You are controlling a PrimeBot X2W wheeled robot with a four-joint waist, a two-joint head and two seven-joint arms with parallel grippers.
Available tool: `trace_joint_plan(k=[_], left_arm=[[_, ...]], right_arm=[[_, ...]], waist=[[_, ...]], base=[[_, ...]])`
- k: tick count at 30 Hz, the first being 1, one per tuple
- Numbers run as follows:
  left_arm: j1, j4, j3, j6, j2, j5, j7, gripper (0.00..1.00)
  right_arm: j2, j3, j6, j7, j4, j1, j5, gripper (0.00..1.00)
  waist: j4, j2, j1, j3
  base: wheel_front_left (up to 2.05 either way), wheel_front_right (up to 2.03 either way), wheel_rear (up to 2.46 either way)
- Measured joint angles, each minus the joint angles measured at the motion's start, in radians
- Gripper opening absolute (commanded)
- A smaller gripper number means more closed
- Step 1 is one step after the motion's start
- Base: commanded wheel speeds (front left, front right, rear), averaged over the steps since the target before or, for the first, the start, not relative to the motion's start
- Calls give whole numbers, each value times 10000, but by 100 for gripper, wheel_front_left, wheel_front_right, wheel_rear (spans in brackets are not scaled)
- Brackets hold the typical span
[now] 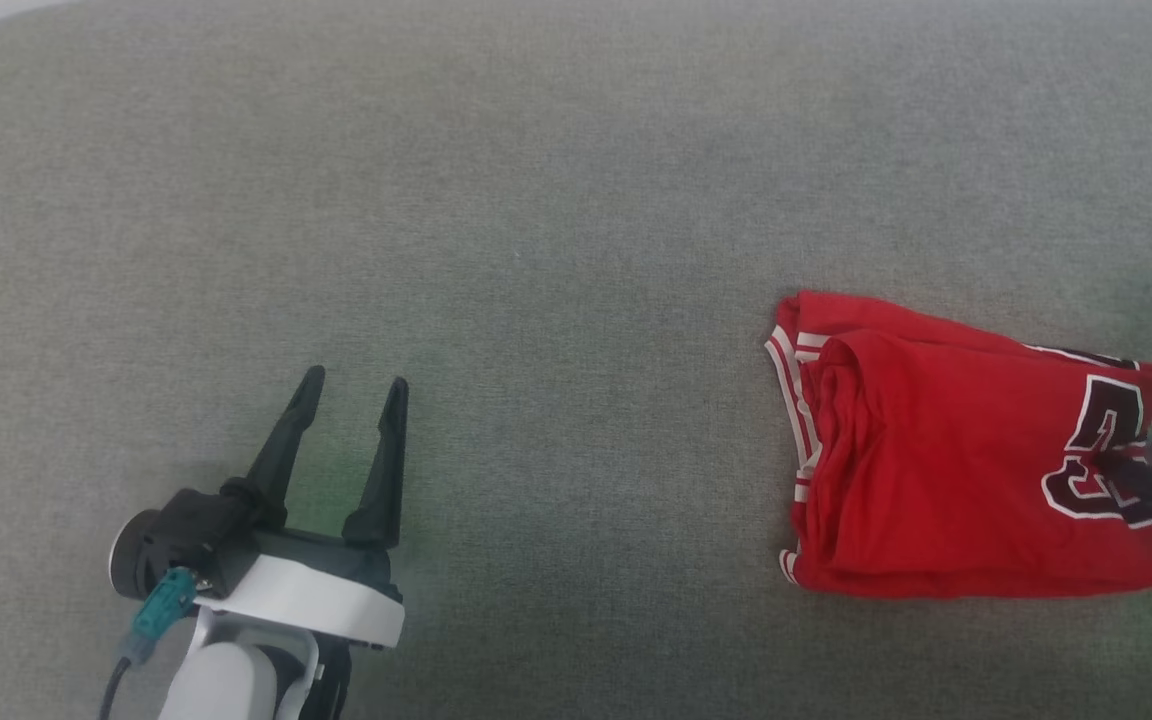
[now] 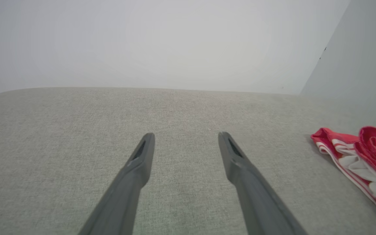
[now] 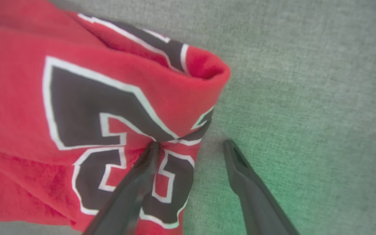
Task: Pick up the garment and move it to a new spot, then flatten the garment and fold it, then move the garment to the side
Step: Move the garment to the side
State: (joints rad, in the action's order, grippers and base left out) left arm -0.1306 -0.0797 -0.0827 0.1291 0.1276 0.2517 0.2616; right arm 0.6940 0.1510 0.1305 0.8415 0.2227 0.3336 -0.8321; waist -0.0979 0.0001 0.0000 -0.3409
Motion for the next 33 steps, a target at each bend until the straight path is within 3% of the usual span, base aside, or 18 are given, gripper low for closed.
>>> trace_joint_plan(k=[1,2,3,16,22,33], left_arm=[[-29,-27,8,0,12,6,0,100],[-68,-42,10,0,15,25,0,100],[-120,-35,13,0,23,33,0,100],[-493,510,-265,0,405,29,0,100],[-1203,888,-685,0,773,-38,-2,100],[-3546,1266,-1590,0,2069,-140,0,100]], right_arm=[[-10,4,0,-44,-19,18,2,38],[-35,10,0,-69,-21,57,2,15],[-71,13,0,-140,-27,94,2,0],[-211,-376,13,-1110,21,406,-280,0],[50,-1306,12,-1768,134,438,-232,0],[132,-3517,10,-3210,2144,2289,968,0]], waist=[[22,0,0,-40],[51,0,0,-72],[83,0,-1,-98],[909,0,0,-309],[1554,0,-1,-681],[2699,0,0,-2399]], base=[[0,0,0],[0,0,0],[0,0,0],[0,0,0],[0,0,0],[0,0,0]])
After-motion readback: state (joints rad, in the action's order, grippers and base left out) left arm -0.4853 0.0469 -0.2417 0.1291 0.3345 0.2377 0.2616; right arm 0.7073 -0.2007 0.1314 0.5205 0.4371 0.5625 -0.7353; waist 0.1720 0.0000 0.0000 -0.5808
